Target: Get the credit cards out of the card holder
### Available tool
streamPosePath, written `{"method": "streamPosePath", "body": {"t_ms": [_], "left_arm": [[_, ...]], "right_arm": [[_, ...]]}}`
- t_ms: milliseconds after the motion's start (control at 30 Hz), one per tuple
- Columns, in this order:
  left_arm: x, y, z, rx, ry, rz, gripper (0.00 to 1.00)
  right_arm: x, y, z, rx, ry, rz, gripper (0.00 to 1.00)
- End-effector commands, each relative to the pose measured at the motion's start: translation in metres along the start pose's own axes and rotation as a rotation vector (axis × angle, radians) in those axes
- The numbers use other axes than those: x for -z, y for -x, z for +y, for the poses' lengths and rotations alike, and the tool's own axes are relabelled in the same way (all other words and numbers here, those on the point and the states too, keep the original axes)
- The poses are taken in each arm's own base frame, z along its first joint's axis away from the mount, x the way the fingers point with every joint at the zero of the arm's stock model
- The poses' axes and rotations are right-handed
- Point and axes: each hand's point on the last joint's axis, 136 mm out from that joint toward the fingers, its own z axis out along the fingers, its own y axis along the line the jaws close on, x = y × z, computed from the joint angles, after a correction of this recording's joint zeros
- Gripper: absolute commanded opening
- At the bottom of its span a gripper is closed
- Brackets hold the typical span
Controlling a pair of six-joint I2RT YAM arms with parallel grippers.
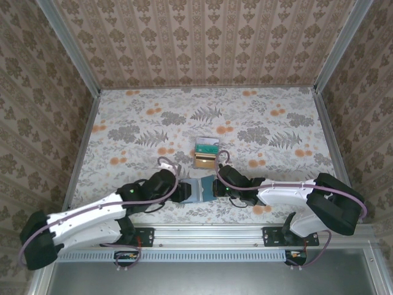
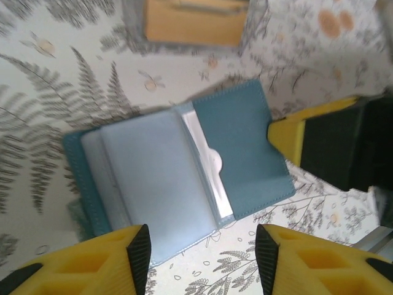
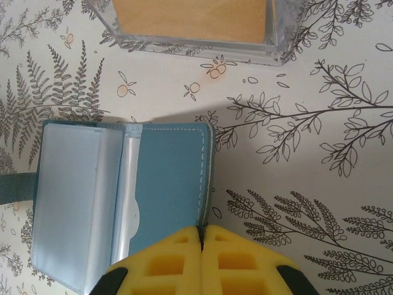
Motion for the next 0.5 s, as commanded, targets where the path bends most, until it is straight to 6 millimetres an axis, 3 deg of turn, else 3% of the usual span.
{"method": "streamPosePath", "body": {"t_ms": [0, 167, 300, 467], "left_arm": [[-0.016, -0.006, -0.014, 0.014, -0.047, 0.035, 0.48], [-0.033, -0.018, 0.007, 0.035, 0.079, 0.094, 0.42], [-0.035, -0.023, 0.026, 0.051, 0.174, 0.103, 0.42], [-0.037, -0.025, 0.032, 0.061, 0.196, 0.092, 0.42]], "right_arm": [[-0.002, -0.005, -0.002, -0.016, 0.006, 0.014, 0.00], [-0.001, -0.006, -0.001, -0.020, 0.010, 0.011, 0.00], [0.000, -0.007, -0.002, -0.019, 0.014, 0.012, 0.00], [-0.001, -0.008, -0.003, -0.019, 0.012, 0.013, 0.00]]}}
